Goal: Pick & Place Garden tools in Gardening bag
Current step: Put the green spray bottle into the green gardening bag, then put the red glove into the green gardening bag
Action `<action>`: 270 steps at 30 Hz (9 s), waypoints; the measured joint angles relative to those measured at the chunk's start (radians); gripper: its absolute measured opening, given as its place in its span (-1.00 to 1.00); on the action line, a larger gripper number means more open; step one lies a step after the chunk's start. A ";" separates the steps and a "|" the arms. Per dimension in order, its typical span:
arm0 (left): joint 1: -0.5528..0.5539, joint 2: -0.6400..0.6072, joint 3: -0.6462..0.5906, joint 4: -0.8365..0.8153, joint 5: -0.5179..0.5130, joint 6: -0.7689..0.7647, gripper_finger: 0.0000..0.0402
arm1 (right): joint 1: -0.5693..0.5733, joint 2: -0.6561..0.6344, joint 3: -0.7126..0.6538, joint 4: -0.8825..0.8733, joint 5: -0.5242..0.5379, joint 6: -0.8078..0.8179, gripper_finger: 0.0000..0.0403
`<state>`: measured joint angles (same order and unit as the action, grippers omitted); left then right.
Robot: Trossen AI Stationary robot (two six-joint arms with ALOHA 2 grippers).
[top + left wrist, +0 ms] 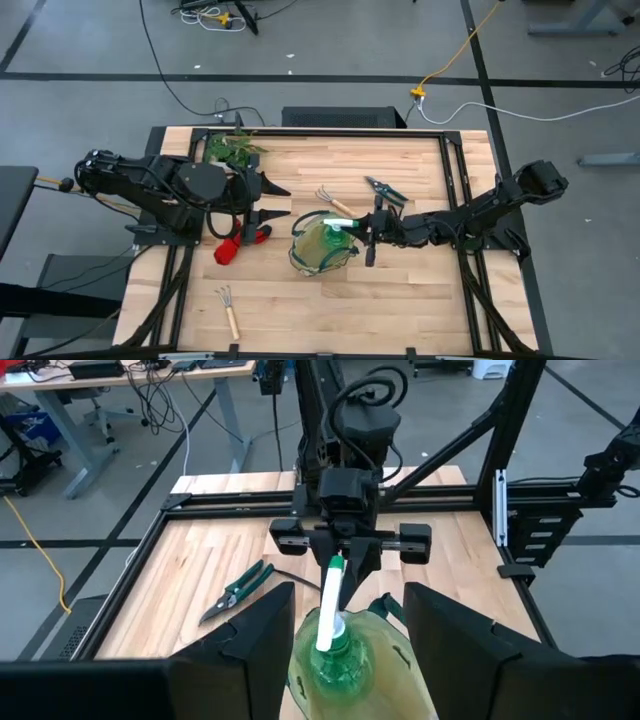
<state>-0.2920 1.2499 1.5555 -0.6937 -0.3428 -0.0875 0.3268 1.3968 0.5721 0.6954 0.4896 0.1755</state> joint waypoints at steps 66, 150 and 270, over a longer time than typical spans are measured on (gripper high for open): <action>0.000 0.000 0.000 -0.037 0.007 -0.006 -0.02 | 0.028 0.086 -0.176 0.214 0.052 0.053 -0.83; 0.003 0.000 0.000 -0.455 -0.085 -0.445 -0.02 | 0.125 -0.172 -0.176 0.144 0.210 -0.142 0.28; 0.010 0.209 -0.666 -0.487 0.399 -0.963 -0.02 | 0.149 -0.172 -0.176 0.142 0.148 -0.188 0.28</action>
<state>-0.2825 1.4590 0.8898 -1.1804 0.0559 -1.0501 0.4763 1.2247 0.3962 0.8375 0.6380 -0.0120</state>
